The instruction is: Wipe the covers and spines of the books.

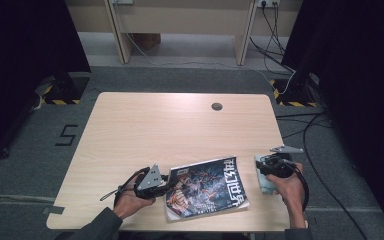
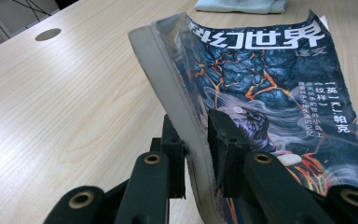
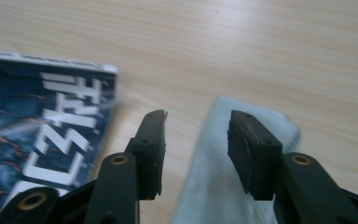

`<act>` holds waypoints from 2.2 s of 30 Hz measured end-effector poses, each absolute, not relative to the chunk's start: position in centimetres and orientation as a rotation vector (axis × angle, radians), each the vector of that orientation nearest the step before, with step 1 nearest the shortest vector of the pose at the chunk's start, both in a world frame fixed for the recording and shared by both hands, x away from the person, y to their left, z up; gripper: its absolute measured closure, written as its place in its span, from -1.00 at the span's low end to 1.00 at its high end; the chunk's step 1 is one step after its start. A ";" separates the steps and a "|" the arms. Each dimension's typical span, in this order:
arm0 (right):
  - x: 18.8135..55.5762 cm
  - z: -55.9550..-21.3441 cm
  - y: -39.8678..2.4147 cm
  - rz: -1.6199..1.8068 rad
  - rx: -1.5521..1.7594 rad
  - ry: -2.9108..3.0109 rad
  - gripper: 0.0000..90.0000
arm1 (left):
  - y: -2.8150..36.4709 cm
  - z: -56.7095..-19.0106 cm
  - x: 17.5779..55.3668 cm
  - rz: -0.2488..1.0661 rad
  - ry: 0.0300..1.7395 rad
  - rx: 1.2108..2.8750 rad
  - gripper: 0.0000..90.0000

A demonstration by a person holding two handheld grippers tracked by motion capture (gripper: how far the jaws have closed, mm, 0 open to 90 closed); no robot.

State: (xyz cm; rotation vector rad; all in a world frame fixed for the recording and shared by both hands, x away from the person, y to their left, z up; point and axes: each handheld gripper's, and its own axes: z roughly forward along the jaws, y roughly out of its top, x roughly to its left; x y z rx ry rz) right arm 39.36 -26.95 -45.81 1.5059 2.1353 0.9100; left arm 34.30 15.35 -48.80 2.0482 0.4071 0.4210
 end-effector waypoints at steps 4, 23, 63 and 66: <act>39.4 -45.2 -24.5 0.999 1.411 2.193 0.13 | 15.3 -48.8 34.3 0.424 0.407 2.049 0.71; 40.6 -44.8 -16.3 1.193 1.105 2.380 -0.25 | 15.3 -48.8 34.3 0.427 0.395 2.050 0.71; 39.1 -45.3 -15.0 1.159 0.688 2.798 0.44 | 16.0 -48.5 35.0 0.366 0.388 2.024 0.61; 39.0 -45.5 -14.1 1.110 0.652 2.829 0.48 | 15.9 -48.7 35.1 0.358 0.428 2.029 0.59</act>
